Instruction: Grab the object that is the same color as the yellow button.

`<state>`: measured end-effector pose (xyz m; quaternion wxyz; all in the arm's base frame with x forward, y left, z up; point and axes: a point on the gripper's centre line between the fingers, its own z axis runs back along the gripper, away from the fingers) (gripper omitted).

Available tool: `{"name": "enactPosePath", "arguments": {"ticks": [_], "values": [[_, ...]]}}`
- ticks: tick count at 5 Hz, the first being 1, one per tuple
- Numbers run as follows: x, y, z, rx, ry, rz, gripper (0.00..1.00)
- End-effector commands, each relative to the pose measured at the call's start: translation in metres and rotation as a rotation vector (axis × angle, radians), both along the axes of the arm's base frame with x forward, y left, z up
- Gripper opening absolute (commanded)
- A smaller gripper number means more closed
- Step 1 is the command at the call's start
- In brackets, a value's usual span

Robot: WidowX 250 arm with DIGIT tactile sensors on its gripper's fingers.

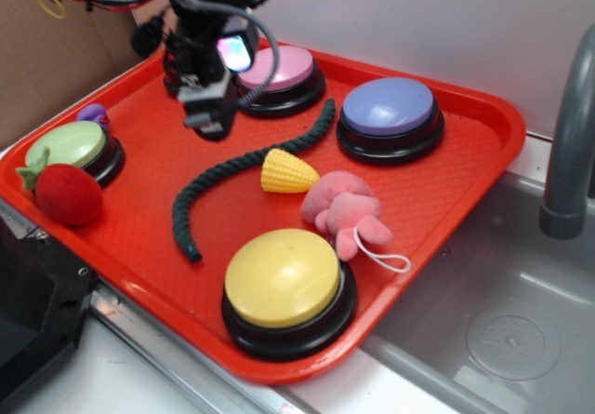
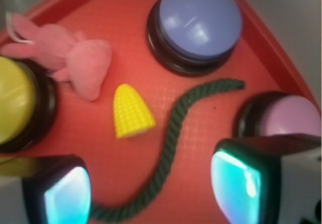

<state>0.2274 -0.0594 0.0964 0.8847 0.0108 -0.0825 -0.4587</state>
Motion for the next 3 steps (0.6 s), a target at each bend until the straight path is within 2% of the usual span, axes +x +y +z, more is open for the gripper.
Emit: {"name": "enactPosePath", "arguments": {"ticks": [1,2,3], "values": [[0.011,-0.028,-0.033,-0.072,-0.008,-0.085,1.00],[0.012,-0.038,-0.050,-0.030,0.002,-0.105,1.00],[0.010,-0.039,-0.060,-0.030,0.009,-0.106,1.00]]}}
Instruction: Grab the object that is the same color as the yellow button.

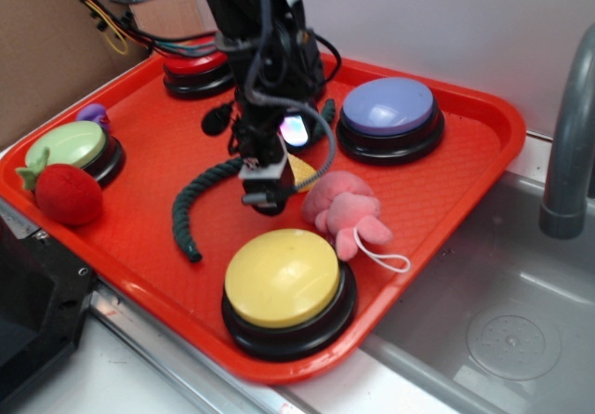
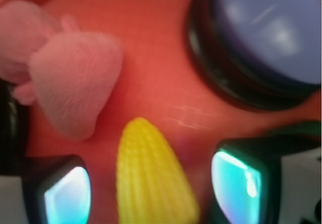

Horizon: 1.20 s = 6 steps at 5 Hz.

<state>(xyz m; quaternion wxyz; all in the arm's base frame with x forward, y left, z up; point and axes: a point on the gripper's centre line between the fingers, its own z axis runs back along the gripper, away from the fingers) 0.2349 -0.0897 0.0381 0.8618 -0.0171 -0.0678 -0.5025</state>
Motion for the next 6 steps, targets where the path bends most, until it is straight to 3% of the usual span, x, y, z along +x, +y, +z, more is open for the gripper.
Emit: {"name": "enactPosePath", "arguments": {"ticks": [1,2,4,6], "values": [[0.001,-0.008,-0.003,0.005,-0.049,0.010,1.00],[0.002,-0.002,-0.008,0.010,-0.038,0.017,0.00],[0.003,0.005,-0.005,0.005,-0.038,0.035,0.00],[0.007,0.043,0.068,-0.015,0.052,0.424,0.00]]}}
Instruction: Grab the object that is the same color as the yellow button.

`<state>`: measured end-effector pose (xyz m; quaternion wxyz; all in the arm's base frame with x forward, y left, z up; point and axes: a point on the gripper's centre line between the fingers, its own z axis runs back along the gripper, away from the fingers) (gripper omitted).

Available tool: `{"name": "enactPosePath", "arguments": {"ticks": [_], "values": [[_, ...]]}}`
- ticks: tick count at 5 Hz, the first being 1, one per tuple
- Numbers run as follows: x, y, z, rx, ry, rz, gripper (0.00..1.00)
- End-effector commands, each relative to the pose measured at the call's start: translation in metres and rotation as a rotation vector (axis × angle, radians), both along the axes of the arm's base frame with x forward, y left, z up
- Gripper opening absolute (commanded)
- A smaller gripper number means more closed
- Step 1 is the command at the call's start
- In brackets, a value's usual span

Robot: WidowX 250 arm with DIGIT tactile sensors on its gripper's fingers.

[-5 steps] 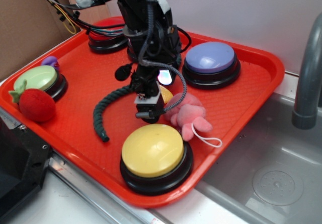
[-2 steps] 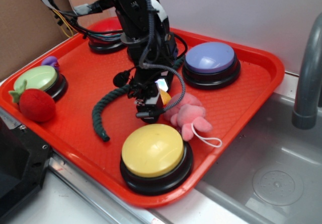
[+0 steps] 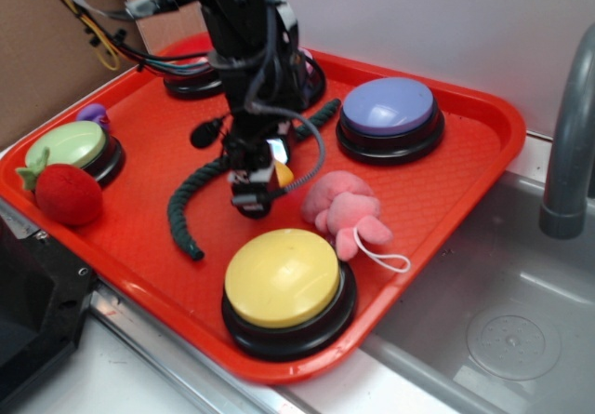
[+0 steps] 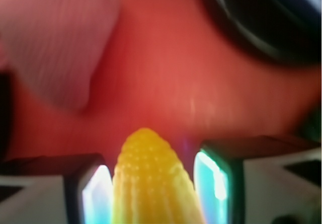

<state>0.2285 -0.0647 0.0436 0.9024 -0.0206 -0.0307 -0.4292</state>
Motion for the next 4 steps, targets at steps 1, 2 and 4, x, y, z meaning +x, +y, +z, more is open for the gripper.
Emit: {"name": "enactPosePath", "arguments": {"ticks": [1,2,4], "values": [[0.010,0.040,0.096,-0.042,-0.026,0.484,0.00],[-0.005,0.069,0.137,-0.066,-0.060,0.669,0.00],[-0.010,0.087,0.138,-0.055,0.032,0.759,0.00]]}}
